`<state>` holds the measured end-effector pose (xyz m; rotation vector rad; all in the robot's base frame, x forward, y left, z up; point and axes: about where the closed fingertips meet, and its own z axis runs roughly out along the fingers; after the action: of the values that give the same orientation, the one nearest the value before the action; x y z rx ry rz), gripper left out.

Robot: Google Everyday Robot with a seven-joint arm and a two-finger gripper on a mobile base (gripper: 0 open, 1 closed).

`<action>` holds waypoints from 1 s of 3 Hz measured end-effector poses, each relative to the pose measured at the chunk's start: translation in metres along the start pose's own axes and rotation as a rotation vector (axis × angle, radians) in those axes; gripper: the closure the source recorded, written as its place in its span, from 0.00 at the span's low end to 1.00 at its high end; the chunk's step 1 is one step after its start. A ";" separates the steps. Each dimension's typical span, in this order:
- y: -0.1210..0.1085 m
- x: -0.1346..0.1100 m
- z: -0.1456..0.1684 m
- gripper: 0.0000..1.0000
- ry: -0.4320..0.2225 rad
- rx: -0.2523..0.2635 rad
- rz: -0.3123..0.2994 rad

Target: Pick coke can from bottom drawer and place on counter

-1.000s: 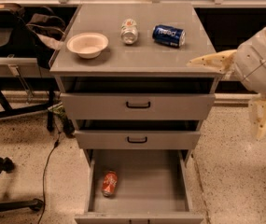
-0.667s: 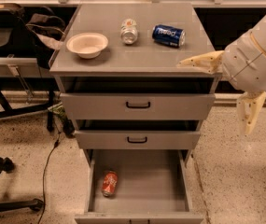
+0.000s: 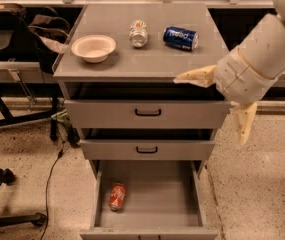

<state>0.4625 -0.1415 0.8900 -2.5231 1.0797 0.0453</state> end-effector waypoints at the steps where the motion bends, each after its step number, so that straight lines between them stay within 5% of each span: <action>1: 0.011 0.001 0.019 0.00 0.012 -0.012 0.059; 2: 0.019 0.003 0.027 0.00 0.089 0.008 0.164; 3: 0.034 -0.029 0.023 0.00 0.179 0.019 0.263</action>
Offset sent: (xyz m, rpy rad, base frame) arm -0.0107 -0.0111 -0.0437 -0.0660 -0.0300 -0.3512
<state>0.4212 -0.1341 0.8627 -2.3878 1.4697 -0.1204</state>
